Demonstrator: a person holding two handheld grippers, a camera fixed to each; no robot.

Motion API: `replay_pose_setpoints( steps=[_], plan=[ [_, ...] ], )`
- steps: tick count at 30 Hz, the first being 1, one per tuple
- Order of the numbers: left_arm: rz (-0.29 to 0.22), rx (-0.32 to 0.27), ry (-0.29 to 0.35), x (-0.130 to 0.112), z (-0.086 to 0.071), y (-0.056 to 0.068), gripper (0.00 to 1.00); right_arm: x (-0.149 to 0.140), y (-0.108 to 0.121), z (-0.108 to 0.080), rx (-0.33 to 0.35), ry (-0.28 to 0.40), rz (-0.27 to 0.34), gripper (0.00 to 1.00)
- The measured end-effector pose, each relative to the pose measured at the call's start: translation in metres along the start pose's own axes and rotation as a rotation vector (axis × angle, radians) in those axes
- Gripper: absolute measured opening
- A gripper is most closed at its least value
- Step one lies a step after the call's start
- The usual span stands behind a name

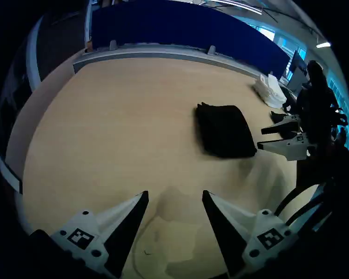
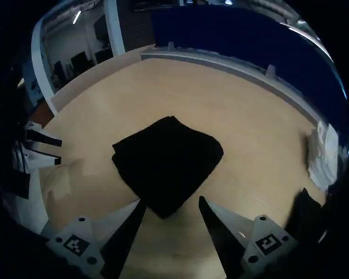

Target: Fold towel

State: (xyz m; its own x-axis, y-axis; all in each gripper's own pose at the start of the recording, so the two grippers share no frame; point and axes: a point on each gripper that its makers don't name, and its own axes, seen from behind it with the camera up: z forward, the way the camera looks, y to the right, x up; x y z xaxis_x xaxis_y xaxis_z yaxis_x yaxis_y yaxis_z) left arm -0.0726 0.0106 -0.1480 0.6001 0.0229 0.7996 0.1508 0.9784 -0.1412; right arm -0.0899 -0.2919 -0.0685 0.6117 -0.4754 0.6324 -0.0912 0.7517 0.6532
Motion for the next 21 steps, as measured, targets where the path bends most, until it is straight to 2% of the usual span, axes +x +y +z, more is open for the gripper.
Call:
replay_pose_setpoints(
  steps=[8, 14, 18, 21],
  plan=[
    [-0.002, 0.002, 0.002, 0.0, -0.004, -0.002, 0.85, -0.018, -0.009, 0.007, 0.004, -0.036, -0.003, 0.87],
    [-0.005, -0.002, 0.001, -0.001, -0.004, -0.002, 0.85, -0.031, -0.012, 0.012, 0.004, -0.059, 0.013, 0.68],
    [-0.002, -0.004, 0.0, -0.001, -0.003, -0.002, 0.85, -0.035, -0.011, 0.016, -0.001, -0.063, 0.029, 0.66],
    [-0.001, -0.005, -0.001, -0.002, -0.003, -0.003, 0.85, -0.035, -0.011, 0.018, 0.001, -0.06, 0.043, 0.55]
  ],
)
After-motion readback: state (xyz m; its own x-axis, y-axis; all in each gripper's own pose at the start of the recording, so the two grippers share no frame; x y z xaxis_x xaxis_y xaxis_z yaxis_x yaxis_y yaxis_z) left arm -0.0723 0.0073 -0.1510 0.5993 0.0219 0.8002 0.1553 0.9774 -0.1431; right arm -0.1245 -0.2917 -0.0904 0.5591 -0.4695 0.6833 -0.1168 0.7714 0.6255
